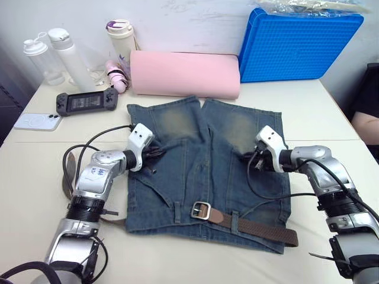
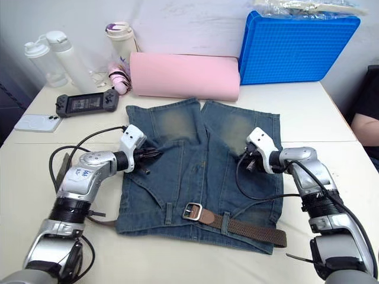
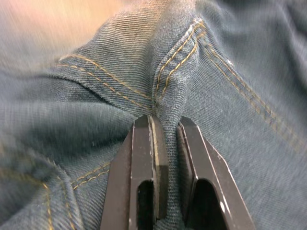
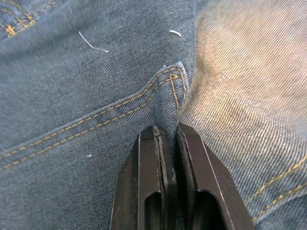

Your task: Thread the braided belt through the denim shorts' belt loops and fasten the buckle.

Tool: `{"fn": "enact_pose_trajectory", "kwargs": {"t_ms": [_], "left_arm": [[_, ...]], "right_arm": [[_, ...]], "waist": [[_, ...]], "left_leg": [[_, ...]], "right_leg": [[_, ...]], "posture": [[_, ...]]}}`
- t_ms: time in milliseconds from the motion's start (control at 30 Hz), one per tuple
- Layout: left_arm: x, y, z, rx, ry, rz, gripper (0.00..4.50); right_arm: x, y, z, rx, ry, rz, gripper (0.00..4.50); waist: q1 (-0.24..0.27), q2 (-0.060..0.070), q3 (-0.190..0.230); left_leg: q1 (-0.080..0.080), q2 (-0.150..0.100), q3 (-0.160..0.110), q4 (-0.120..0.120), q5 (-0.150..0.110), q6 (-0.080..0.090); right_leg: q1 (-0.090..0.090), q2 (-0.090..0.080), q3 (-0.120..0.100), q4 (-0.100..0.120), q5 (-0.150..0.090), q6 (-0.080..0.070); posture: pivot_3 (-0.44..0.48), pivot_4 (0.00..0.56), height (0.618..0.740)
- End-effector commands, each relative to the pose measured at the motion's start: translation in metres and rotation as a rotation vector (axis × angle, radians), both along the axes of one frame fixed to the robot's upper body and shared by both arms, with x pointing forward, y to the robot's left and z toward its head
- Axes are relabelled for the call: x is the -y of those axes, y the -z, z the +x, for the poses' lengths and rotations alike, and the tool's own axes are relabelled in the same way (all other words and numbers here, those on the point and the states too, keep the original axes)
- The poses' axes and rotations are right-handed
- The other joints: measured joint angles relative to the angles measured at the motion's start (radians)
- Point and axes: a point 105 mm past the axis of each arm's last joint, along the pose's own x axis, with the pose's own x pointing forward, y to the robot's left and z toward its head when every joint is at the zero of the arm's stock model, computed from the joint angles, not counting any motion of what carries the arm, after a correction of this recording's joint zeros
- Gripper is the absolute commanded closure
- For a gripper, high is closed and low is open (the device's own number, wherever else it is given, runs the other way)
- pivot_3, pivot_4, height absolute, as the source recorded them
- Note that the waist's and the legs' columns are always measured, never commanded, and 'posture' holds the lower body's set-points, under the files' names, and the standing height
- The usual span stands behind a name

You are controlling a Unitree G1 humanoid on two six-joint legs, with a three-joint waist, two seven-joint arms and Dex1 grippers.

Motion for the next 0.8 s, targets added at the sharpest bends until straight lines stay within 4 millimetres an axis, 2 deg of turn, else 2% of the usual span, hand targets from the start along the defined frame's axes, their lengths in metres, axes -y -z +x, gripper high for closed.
{"fn": "enact_pose_trajectory", "kwargs": {"t_ms": [33,233,400,433,467,500,533,567,600,667,700,733,767,800], "left_arm": [[-0.014,-0.04,0.023,0.168,-0.107,-0.02,4.5],[-0.022,-0.053,0.057,0.212,-0.202,0.061,4.5],[-0.033,-0.057,0.074,0.205,-0.285,0.077,4.5],[-0.032,-0.056,0.075,0.187,-0.277,0.052,4.02],[-0.032,-0.054,0.075,0.168,-0.276,0.034,3.53],[-0.032,-0.052,0.075,0.154,-0.271,0.027,3.33],[-0.032,-0.051,0.074,0.149,-0.271,0.02,3.14],[-0.033,-0.053,0.073,0.142,-0.269,-0.013,2.57],[-0.033,-0.056,0.072,0.136,-0.266,-0.047,2.28],[-0.04,-0.062,0.066,0.127,-0.261,-0.098,1.55],[-0.043,-0.065,0.062,0.12,-0.26,-0.123,0.98],[-0.048,-0.068,0.056,0.113,-0.253,-0.134,0.77],[-0.053,-0.071,0.049,0.106,-0.247,-0.14,0.32],[-0.056,-0.073,0.044,0.1,-0.243,-0.142,0.06]], "right_arm": [[0.005,-0.059,0.03,0.263,0.06,-0.009,4.46],[-0.004,-0.076,0.064,0.352,0.101,-0.025,4.46],[-0.005,-0.064,0.079,0.356,0.201,-0.013,4.46],[-0.005,-0.063,0.08,0.358,0.217,0.003,4.49],[-0.006,-0.061,0.08,0.351,0.216,0.018,4.08],[-0.008,-0.06,0.08,0.346,0.21,0.029,3.63],[-0.01,-0.061,0.079,0.349,0.197,0.037,3.55],[-0.011,-0.066,0.079,0.36,0.185,0.049,2.87],[-0.011,-0.07,0.078,0.371,0.176,0.057,2.56],[-0.007,-0.086,0.075,0.409,0.146,0.085,1.75],[-0.005,-0.092,0.074,0.418,0.137,0.099,1.15],[-0.002,-0.1,0.071,0.43,0.115,0.111,0.9],[-0.001,-0.107,0.068,0.439,0.094,0.118,0.42],[0.0,-0.111,0.065,0.445,0.078,0.122,0.11]], "waist": [[-0.003,0.0,0.0],[-0.015,0.0,0.001],[-0.027,0.0,0.001],[-0.028,0.0,0.001],[-0.029,0.0,0.001],[-0.03,0.0,0.001],[-0.031,0.0,0.001],[-0.031,0.0,0.001],[-0.031,0.0,0.001],[-0.032,0.0,0.001],[-0.033,0.0,0.001],[-0.033,0.001,0.001],[-0.034,0.001,0.001],[-0.035,0.001,0.001]], "left_leg": [[-0.005,0.0,0.0,0.001,0.001,0.0],[-0.006,0.0,0.001,-0.005,0.002,-0.002],[-0.007,-0.001,-0.001,-0.004,0.002,-0.002],[-0.007,-0.001,-0.001,-0.004,0.002,-0.002],[-0.007,-0.001,-0.001,-0.005,0.002,-0.002],[-0.007,-0.001,-0.001,-0.005,0.002,-0.001],[-0.007,-0.001,-0.001,-0.005,0.002,-0.002],[-0.007,0.0,-0.002,-0.005,0.002,-0.002],[-0.007,0.0,-0.002,-0.005,0.002,-0.002],[-0.007,0.0,-0.002,-0.005,0.002,-0.002],[-0.007,0.0,-0.002,-0.005,0.002,-0.002],[-0.007,0.0,-0.002,-0.005,0.002,-0.002],[-0.007,0.0,-0.002,-0.005,0.002,-0.002],[-0.007,0.0,-0.002,-0.005,0.002,-0.002]], "right_leg": [[-0.006,0.0,0.001,0.004,0.0,0.001],[-0.012,0.001,-0.005,0.006,0.001,0.001],[-0.012,-0.001,-0.011,0.008,0.001,0.001],[-0.012,-0.001,-0.012,0.007,0.001,0.001],[-0.012,-0.001,-0.012,0.007,0.001,0.001],[-0.012,-0.002,-0.013,0.008,0.001,0.001],[-0.012,-0.002,-0.014,0.008,0.001,0.001],[-0.012,-0.002,-0.015,0.008,0.001,0.001],[-0.012,-0.002,-0.015,0.008,0.001,0.001],[-0.013,-0.002,-0.016,0.008,0.001,0.001],[-0.013,-0.002,-0.016,0.008,0.001,0.001],[-0.013,-0.002,-0.016,0.008,0.001,0.001],[-0.013,-0.002,-0.016,0.008,0.001,0.001],[-0.013,-0.002,-0.016,0.008,0.001,0.001]], "posture": [[0.0,0.15,0.74],[0.0,0.15,0.74],[0.0,0.15,0.74],[0.0,0.15,0.74],[0.0,0.15,0.74],[0.0,0.15,0.74],[0.0,0.15,0.74],[0.0,0.15,0.74],[0.0,0.15,0.74],[0.0,0.15,0.74],[0.0,0.15,0.74],[0.0,0.15,0.74],[0.0,0.15,0.74],[0.0,0.15,0.74]]}}
